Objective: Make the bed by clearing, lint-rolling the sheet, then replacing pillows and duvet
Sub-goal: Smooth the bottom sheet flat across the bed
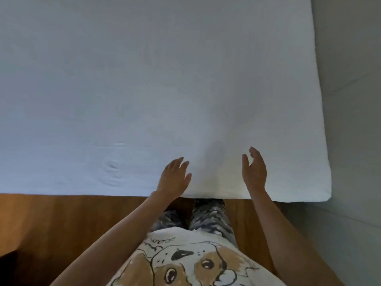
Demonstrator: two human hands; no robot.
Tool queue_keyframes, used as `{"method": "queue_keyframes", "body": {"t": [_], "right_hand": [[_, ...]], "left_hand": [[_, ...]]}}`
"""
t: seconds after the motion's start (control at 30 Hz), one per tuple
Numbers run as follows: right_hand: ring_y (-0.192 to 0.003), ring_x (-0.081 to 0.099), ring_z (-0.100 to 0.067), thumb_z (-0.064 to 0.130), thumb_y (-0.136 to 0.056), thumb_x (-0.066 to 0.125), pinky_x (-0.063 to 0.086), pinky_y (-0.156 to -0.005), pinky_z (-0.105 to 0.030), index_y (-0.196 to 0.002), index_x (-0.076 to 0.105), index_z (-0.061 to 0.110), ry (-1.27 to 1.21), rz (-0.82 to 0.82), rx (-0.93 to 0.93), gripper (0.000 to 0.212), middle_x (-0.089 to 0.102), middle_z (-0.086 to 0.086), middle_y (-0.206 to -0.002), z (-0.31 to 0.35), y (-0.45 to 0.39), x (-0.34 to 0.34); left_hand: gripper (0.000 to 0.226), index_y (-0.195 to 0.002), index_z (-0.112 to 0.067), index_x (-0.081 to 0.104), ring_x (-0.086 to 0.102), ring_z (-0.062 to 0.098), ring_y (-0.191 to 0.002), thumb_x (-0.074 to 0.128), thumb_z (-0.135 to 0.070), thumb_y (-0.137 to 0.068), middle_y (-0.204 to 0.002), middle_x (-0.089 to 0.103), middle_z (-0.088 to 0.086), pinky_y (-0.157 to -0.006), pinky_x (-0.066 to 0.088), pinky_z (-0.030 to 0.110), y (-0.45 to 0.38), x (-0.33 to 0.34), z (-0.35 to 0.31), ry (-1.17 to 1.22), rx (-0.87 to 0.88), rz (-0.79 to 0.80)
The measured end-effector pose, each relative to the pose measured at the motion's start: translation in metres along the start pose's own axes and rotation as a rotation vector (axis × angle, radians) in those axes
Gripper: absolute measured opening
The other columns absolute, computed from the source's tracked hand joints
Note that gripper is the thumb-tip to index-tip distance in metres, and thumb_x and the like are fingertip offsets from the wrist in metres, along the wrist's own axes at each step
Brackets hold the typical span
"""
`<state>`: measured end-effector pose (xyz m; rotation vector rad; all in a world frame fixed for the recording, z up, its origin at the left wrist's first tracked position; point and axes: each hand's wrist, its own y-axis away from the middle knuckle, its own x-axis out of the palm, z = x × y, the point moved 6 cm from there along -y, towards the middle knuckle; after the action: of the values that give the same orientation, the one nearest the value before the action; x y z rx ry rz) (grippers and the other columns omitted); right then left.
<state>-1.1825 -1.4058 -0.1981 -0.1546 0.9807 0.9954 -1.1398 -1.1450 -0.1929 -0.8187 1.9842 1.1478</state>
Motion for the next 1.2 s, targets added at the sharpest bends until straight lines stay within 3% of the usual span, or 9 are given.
{"method": "queue_keyframes", "body": {"t": [0.2,0.5,0.7,0.93,1.2], "right_hand": [[-0.120,0.055,-0.014,0.025,-0.094,0.061,0.044,-0.104,-0.037,-0.134,0.049,0.013,-0.280,0.082,-0.214,0.044,0.060,-0.003,-0.129,0.163,0.100,0.036],[-0.130,0.045,-0.014,0.039,-0.089,0.063,0.038,-0.106,-0.030,-0.140,0.044,0.022,-0.008,0.567,-0.537,0.058,0.049,0.002,-0.142,0.258,0.197,0.107],[-0.131,0.044,-0.014,0.040,-0.089,0.063,0.038,-0.103,-0.028,-0.141,0.043,0.023,0.164,0.819,-0.699,0.059,0.047,0.002,-0.143,0.297,0.221,0.161],[-0.133,0.043,-0.013,0.041,-0.090,0.061,0.036,-0.104,-0.026,-0.142,0.042,0.020,0.364,1.000,-0.968,0.059,0.045,0.003,-0.145,0.372,0.266,0.234],[-0.133,0.041,-0.012,0.043,-0.091,0.060,0.037,-0.106,-0.029,-0.142,0.041,0.023,0.488,1.168,-1.180,0.058,0.044,0.005,-0.145,0.440,0.403,0.343]], "left_hand": [[0.048,-0.145,-0.018,0.041,0.038,0.020,-0.138,0.045,-0.037,-0.101,-0.153,0.038,0.001,-0.111,0.033,0.033,0.130,-0.069,0.103,0.220,-0.185,-0.157],[0.043,-0.137,-0.019,0.051,0.058,0.017,-0.117,0.054,-0.035,-0.097,-0.139,0.053,0.001,-0.092,0.052,0.032,0.272,-0.084,0.203,0.577,-0.661,-0.436],[0.039,-0.133,-0.013,0.055,0.058,0.014,-0.108,0.057,-0.028,-0.097,-0.133,0.057,0.005,-0.085,0.045,0.025,0.314,-0.086,0.229,0.732,-0.890,-0.668],[0.040,-0.134,-0.017,0.054,0.052,0.012,-0.120,0.053,-0.033,-0.098,-0.137,0.054,0.002,-0.093,0.041,0.023,0.372,-0.067,0.262,0.915,-1.138,-0.867],[0.036,-0.132,-0.018,0.056,0.048,0.003,-0.114,0.054,-0.030,-0.098,-0.133,0.056,-0.002,-0.092,0.040,0.021,0.485,-0.035,0.340,1.098,-1.357,-1.143]]}}
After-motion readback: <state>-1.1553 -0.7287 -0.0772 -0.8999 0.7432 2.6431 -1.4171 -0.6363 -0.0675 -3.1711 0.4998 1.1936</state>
